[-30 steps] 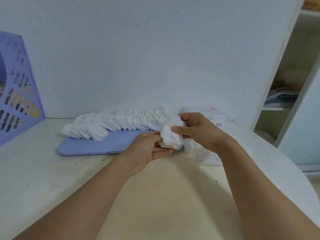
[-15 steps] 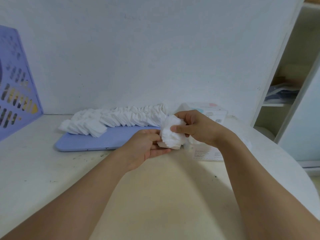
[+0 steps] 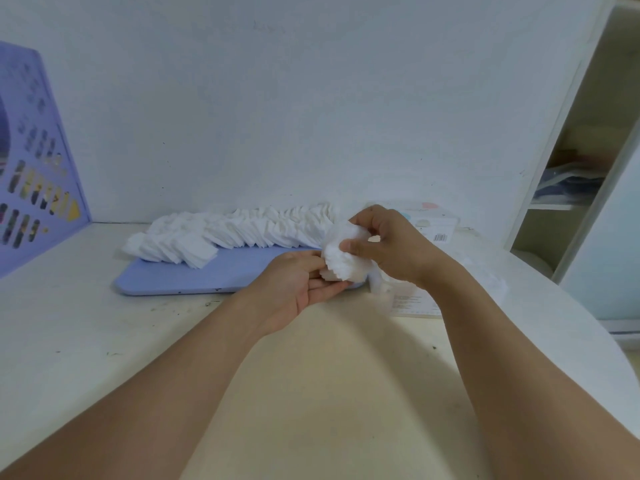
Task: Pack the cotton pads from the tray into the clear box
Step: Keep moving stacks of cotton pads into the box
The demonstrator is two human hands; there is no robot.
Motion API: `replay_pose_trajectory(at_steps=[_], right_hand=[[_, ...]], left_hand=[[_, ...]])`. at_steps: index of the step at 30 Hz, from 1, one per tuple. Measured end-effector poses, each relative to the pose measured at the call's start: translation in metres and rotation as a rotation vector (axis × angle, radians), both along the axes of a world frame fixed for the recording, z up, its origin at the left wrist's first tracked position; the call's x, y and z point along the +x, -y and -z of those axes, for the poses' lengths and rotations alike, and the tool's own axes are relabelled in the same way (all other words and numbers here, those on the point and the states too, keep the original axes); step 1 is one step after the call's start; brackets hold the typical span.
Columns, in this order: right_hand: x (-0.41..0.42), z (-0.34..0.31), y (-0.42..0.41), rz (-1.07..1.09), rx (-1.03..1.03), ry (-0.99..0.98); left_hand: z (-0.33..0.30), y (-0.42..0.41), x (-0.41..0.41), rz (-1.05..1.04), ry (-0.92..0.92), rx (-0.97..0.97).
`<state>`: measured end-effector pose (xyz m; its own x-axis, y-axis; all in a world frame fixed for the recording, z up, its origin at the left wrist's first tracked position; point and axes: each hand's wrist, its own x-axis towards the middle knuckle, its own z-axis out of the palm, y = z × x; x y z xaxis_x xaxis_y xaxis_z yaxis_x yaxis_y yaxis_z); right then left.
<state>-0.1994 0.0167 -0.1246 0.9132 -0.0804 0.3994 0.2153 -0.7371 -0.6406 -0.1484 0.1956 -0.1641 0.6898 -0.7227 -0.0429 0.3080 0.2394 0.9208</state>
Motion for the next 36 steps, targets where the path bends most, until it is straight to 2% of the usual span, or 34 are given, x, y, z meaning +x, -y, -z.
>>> replay_pose_trajectory(at_steps=[3, 6, 13, 16, 26, 36], right_hand=[[0.001, 0.001, -0.002, 0.005, -0.117, 0.043], [0.000, 0.000, -0.001, -0.028, -0.108, 0.030], [-0.011, -0.006, 0.011, -0.115, 0.334, -0.146], [-0.011, -0.006, 0.012, -0.133, 0.421, -0.191], [-0.006, -0.004, 0.002, -0.061, 0.414, -0.173], [-0.006, -0.003, -0.003, -0.101, 0.325, -0.153]], left_hand=[[0.001, 0.000, 0.000, -0.014, -0.050, -0.029], [0.001, 0.000, 0.001, -0.040, -0.085, -0.050], [0.000, 0.003, -0.001, -0.061, -0.126, -0.033], [0.000, 0.002, -0.001, -0.057, -0.136, -0.043], [-0.003, 0.003, -0.004, -0.064, -0.148, -0.068], [-0.005, 0.002, -0.002, -0.121, -0.108, -0.051]])
